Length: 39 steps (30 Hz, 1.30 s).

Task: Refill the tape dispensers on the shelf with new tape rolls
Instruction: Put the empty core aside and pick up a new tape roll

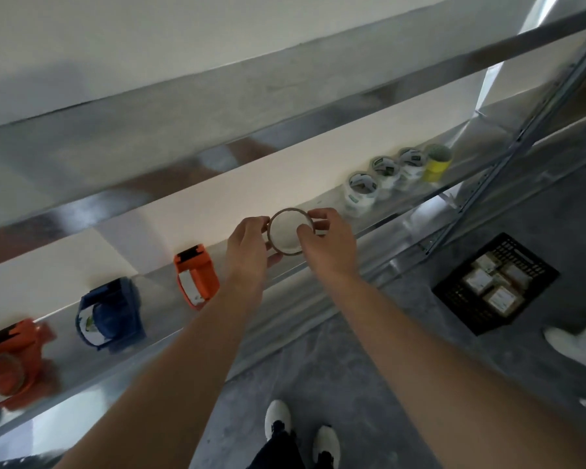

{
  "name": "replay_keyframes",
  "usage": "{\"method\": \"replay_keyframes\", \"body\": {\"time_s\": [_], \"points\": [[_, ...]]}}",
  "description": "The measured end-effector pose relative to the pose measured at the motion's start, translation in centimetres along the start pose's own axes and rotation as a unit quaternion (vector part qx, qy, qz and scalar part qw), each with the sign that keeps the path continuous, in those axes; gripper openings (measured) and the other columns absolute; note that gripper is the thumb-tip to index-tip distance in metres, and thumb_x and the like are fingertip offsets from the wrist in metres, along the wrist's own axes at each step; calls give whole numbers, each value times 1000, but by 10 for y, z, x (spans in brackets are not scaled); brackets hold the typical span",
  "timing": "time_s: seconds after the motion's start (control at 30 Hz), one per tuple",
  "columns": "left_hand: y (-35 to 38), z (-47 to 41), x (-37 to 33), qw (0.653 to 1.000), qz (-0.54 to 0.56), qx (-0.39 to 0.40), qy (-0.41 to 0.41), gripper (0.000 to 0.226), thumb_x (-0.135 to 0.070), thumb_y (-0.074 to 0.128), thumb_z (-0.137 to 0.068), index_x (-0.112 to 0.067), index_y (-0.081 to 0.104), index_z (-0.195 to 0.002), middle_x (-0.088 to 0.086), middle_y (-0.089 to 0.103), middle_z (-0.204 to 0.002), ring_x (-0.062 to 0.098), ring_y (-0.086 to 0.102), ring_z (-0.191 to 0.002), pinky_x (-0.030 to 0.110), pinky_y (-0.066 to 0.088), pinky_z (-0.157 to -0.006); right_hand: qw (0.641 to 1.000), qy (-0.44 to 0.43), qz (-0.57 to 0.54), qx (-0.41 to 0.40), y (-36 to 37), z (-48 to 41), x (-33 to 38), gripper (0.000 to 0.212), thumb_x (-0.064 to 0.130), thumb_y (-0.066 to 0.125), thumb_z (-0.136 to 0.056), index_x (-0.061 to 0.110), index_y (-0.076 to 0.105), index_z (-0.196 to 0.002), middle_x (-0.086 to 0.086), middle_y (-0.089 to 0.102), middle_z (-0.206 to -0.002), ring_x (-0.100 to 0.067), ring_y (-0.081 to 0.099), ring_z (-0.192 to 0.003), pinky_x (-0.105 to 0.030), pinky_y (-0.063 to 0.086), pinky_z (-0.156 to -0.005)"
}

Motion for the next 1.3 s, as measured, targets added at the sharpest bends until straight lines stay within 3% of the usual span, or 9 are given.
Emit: {"method": "replay_keyframes", "body": {"time_s": [0.13,0.33,0.6,0.7,0.93,1.07,1.2,1.3], "points": [[27,-25,6,1000,-6,-3,-13,25,-28,51,-106,-16,71,-114,8,72,-124,30,71,-114,37,66,-80,1000,21,3,-11,-9,-32,-9,33,25,69,-86,25,64,-118,6,68,-112,-12,66,-99,-13,46,-64],[66,-61,9,999,-5,29,-31,26,-23,49,-107,-11,68,-119,11,71,-126,32,70,-115,38,64,-82,998,44,12,-31,-19,-72,-16,28,23,70,-88,25,63,-115,9,66,-105,-10,65,-96,-14,47,-66],[98,-98,19,997,-22,41,-54,24,-18,48,-106,-8,65,-120,13,69,-124,32,70,-115,42,64,-89,995,67,67,-28,-23,-122,-30,36,26,67,-91,20,64,-126,5,69,-111,-7,60,-88,-4,37,-48],[106,-109,20,997,-27,28,-65,19,-18,49,-106,-11,65,-113,14,70,-123,33,70,-114,41,64,-88,993,67,92,-20,-24,-138,-35,38,28,65,-91,18,66,-128,3,72,-116,-9,61,-95,-6,35,-58],[139,-124,31,995,-11,-26,-96,24,-16,48,-105,-16,67,-91,10,73,-102,34,71,-110,43,62,-88,987,76,136,48,-29,-186,-57,39,30,61,-92,16,69,-128,0,73,-117,-13,62,-96,-11,38,-61],[155,-126,43,989,6,-93,-114,27,-16,49,-106,-17,67,-86,9,72,-91,26,69,-91,33,59,-74,979,64,150,122,-32,-207,-73,32,30,61,-92,16,71,-118,3,72,-101,-10,65,-83,-13,41,-58],[172,-128,46,983,36,-136,-116,26,-18,49,-107,-13,68,-90,13,73,-96,28,69,-92,33,58,-74,967,45,168,187,-33,-227,-81,29,36,61,-90,18,71,-110,3,72,-92,-17,69,-82,-26,54,-65],[181,-131,48,979,43,-168,-107,26,-17,48,-108,-12,65,-89,16,70,-97,27,66,-85,32,54,-70,958,26,179,223,-36,-236,-84,31,36,63,-90,17,69,-114,2,70,-99,-15,65,-88,-23,46,-65]]}}
Point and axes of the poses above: each hand's wrist, its own z-axis away from the middle knuckle, its own y-axis out of the palm, x = y × z, the point moved 6 cm from there along -z, towards the middle knuckle
